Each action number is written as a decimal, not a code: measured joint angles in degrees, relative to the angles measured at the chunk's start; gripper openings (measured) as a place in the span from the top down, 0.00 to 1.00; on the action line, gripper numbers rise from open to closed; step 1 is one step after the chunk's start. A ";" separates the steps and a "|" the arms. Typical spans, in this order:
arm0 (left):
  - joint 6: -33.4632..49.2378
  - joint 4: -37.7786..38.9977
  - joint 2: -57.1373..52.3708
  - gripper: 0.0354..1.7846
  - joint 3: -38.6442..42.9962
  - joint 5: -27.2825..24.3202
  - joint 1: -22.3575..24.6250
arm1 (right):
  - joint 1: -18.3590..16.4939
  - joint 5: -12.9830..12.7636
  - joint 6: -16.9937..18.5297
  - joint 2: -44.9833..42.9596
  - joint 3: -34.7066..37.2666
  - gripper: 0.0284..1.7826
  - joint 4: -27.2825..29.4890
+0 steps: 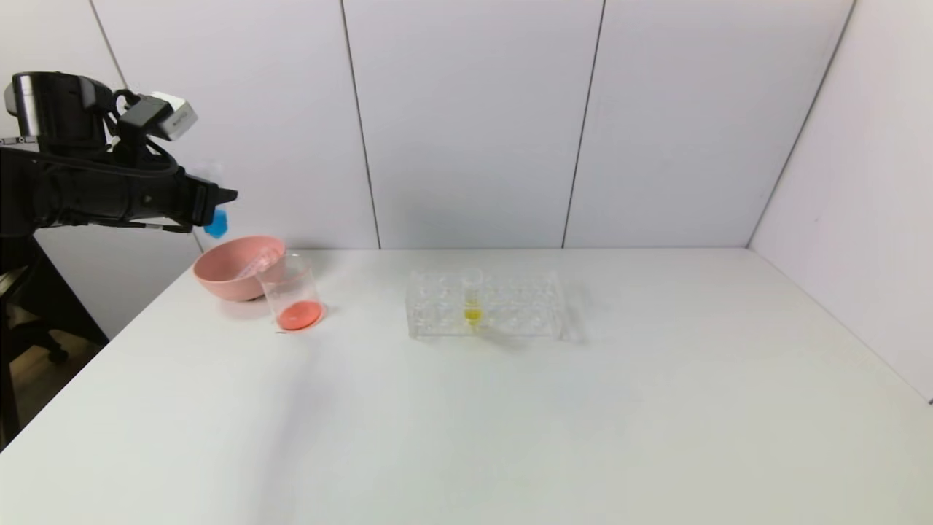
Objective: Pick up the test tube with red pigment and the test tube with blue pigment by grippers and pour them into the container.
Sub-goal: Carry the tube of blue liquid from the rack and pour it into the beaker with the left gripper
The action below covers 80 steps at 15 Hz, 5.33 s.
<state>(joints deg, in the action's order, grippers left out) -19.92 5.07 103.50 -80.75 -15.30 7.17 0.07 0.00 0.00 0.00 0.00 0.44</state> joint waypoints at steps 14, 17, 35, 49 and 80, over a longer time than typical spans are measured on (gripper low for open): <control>-21.53 -20.77 0.74 0.75 -9.72 -8.46 4.29 | 0.00 0.00 0.00 0.00 0.00 0.00 0.00; -22.42 -21.11 1.96 0.75 -10.97 -8.57 4.55 | 0.00 0.00 0.00 0.00 0.00 0.00 0.00; -44.98 -33.18 11.08 0.75 -22.77 -8.48 4.43 | 0.00 0.00 0.00 0.00 0.00 0.00 0.00; -51.16 -49.25 14.31 0.75 -32.59 -6.44 2.33 | 0.00 0.00 0.00 0.00 0.00 0.00 0.00; -47.63 -52.20 16.62 0.75 -34.16 11.42 -1.48 | 0.00 0.00 0.00 0.00 0.00 0.00 0.00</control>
<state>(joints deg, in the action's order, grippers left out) -67.55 -47.13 120.11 -114.91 -3.88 5.69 0.07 0.00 0.00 0.00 0.00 0.44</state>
